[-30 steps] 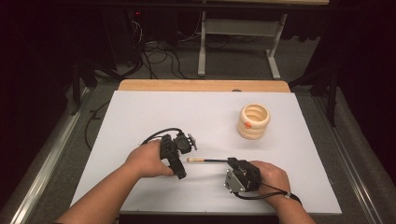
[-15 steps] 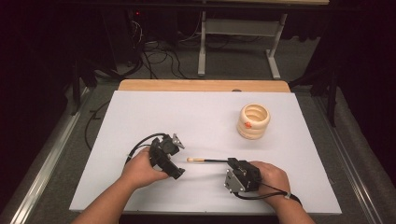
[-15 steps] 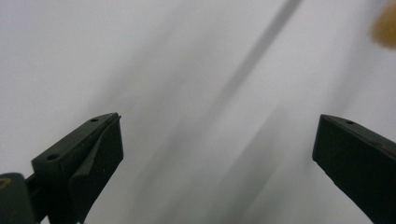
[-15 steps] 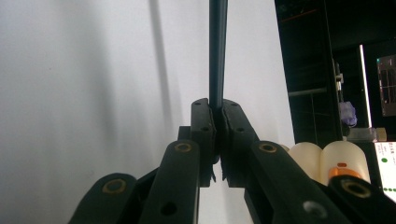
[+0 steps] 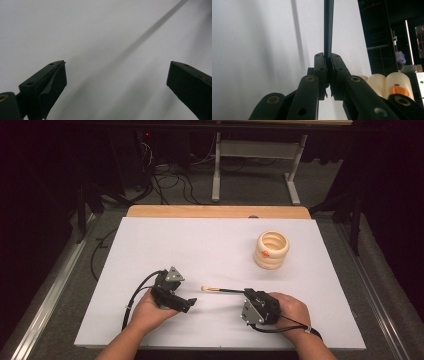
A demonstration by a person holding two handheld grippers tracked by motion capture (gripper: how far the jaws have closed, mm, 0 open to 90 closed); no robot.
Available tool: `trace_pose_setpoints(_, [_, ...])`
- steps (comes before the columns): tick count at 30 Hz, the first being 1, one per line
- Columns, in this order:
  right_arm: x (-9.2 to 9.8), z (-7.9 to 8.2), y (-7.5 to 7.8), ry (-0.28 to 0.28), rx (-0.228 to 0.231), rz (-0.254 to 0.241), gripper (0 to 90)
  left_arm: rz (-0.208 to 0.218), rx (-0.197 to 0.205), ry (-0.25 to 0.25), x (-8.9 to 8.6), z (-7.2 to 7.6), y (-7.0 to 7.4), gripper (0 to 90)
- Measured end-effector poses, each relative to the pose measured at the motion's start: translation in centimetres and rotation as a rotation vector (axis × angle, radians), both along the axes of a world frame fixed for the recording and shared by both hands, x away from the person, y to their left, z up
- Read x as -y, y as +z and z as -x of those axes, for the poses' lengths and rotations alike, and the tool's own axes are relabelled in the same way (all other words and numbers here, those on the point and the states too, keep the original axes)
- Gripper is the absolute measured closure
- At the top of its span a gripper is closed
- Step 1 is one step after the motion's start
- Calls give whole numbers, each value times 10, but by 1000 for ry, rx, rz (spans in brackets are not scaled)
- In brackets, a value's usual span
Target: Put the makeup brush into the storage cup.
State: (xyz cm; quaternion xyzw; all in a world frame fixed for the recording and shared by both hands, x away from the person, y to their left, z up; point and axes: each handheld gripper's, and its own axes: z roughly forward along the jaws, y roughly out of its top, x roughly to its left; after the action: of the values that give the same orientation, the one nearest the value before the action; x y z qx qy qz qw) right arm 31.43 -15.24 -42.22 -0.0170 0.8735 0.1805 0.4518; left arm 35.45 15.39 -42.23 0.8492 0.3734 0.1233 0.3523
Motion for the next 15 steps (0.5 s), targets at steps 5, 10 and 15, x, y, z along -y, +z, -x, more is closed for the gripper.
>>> trace_pose_setpoints(5, [-1,0,-1,-19,-18,-17,872,43,51,42,-8,1,-6,51])
trace_pose_setpoints(10, [-3,-2,-5,-44,-44,-38,873,88,65,55,-14,0,-8,47])
trace_pose_setpoints(15, [-5,-4,-7,-67,-61,-65,872,130,79,64,-17,2,-11,52])
